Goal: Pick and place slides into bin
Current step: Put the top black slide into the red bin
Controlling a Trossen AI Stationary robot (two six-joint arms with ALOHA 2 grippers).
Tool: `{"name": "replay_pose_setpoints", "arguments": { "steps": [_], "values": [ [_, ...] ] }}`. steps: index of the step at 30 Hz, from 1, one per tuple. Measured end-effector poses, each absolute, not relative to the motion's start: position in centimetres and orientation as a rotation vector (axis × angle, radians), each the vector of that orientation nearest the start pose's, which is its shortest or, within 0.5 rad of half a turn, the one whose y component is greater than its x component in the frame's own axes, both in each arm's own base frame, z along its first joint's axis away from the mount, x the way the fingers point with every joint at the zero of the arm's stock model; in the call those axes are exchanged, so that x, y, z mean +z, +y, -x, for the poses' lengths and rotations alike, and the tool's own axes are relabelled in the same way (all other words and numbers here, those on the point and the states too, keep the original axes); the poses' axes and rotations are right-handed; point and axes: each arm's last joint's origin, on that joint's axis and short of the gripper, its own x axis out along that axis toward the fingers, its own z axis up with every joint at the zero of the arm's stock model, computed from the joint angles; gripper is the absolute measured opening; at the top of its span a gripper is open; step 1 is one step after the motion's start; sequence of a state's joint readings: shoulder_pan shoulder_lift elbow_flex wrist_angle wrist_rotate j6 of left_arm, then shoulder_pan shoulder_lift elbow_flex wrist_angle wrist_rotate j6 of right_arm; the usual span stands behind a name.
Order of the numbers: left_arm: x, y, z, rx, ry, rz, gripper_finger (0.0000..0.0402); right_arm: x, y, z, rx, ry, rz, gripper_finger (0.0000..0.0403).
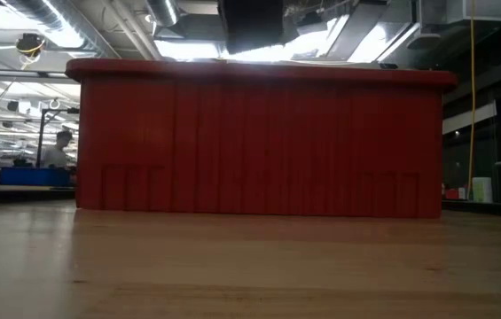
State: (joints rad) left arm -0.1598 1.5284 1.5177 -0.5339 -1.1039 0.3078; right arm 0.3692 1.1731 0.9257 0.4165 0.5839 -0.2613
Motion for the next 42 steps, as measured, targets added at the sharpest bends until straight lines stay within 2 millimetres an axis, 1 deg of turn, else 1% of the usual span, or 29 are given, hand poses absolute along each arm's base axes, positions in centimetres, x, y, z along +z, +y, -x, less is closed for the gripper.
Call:
{"name": "replay_pose_setpoints", "arguments": {
  "steps": [5, 10, 18, 23, 26, 28, 32, 38, 42],
  "values": [
    [38.1, 1.6, -32.8, 0.786, 0.665, -0.600, 0.0004, 37.0, 5.5, -24.4, -0.294, -0.133, 0.252, 0.0021],
    [38.2, 5.5, -32.6, 0.816, 0.715, -0.622, 0.0004, 36.6, 3.6, -24.2, -0.280, -0.055, 0.277, 0.0021],
    [38.3, 10.1, -32.1, 0.776, 0.716, -0.622, 0.0004, 36.0, 1.3, -23.9, -0.335, 0.034, 0.283, 0.0021],
    [38.1, 12.4, -31.5, 0.796, 0.767, -0.647, 0.0004, 36.3, 0.6, -22.9, -0.360, 0.058, 0.288, 0.0015],
    [37.7, 13.5, -31.5, 0.758, 0.762, -0.628, 0.0004, 36.7, 0.3, -22.3, -0.371, 0.049, 0.286, 0.0005],
    [37.2, 14.3, -31.6, 0.722, 0.770, -0.605, 0.0004, 36.9, 0.1, -22.1, -0.379, 0.038, 0.283, 0.0006],
    [35.8, 15.6, -32.2, 0.712, 0.821, -0.602, 0.0004, 36.8, 0.1, -22.1, -0.380, 0.046, 0.286, 0.0015],
    [33.2, 17.4, -33.3, 0.697, 0.919, -0.623, 0.0004, 36.0, 0.1, -22.1, -0.370, 0.126, 0.294, 0.0005],
    [31.1, 18.4, -34.3, 0.674, 0.971, -0.622, 0.0004, 35.9, 0.1, -22.1, -0.369, 0.138, 0.283, 0.0012]
  ]
}}
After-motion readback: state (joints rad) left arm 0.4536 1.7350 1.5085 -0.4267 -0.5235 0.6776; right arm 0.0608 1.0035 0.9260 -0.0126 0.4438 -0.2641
